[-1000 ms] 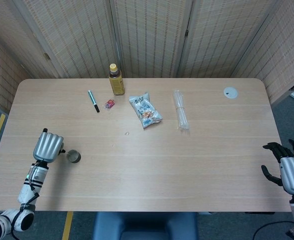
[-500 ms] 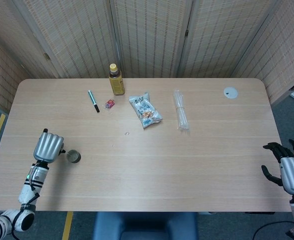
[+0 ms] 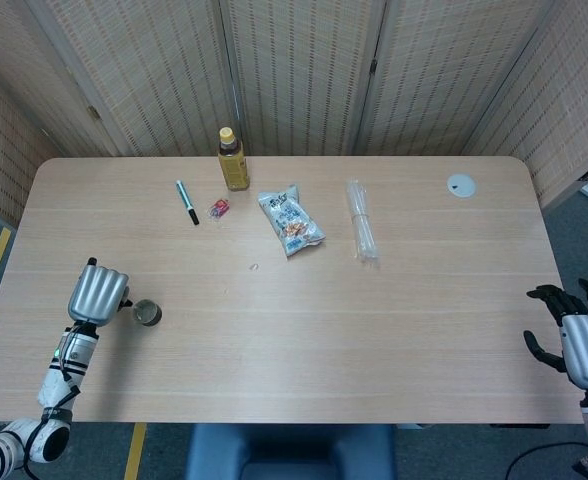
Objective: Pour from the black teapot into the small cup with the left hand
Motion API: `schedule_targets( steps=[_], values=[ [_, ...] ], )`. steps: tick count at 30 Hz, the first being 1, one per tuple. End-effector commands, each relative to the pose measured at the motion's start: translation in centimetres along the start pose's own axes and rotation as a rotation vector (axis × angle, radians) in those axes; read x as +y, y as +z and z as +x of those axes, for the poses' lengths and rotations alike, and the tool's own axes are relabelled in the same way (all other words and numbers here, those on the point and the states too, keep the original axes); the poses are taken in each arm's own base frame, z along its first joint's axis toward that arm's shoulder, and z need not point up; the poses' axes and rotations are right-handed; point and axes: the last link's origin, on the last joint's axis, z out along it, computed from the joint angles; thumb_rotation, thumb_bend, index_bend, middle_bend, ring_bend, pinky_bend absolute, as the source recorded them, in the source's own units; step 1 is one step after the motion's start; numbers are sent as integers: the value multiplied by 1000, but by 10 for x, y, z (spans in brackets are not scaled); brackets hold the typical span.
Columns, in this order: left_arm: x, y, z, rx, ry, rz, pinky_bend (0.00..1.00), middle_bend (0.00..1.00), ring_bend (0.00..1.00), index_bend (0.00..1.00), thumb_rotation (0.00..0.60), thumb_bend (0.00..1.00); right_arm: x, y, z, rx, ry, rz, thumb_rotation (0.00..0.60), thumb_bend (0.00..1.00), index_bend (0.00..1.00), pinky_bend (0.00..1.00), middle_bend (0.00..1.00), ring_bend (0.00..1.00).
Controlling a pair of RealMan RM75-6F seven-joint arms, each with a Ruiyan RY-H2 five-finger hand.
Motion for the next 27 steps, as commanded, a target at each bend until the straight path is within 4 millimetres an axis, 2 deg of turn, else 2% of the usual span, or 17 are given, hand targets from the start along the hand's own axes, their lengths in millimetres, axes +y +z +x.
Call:
schedule_targets(
  steps=[1, 13, 19, 27],
  values=[
    [0, 0, 0, -3, -16, -2, 555, 1000, 967, 1000, 510, 501, 0, 0, 0, 1, 0, 0, 600, 362, 268, 56, 266, 297],
    [-5, 4, 0, -4, -182, 25, 549, 1000, 963, 1000, 518, 500, 0, 1, 0, -4, -1, -8, 600, 362, 268, 56, 266, 298],
    [-15, 11, 3, -20, -371, 70, 525, 1000, 950, 1000, 518, 500, 0, 1, 0, -4, -1, -9, 600, 362, 268, 56, 266, 297],
    [-30, 30, 13, -13, -631, 123, 485, 1000, 929, 1000, 519, 498, 0, 2, 2, -1, -6, -15, 600, 362, 268, 56, 266, 297]
  ],
)
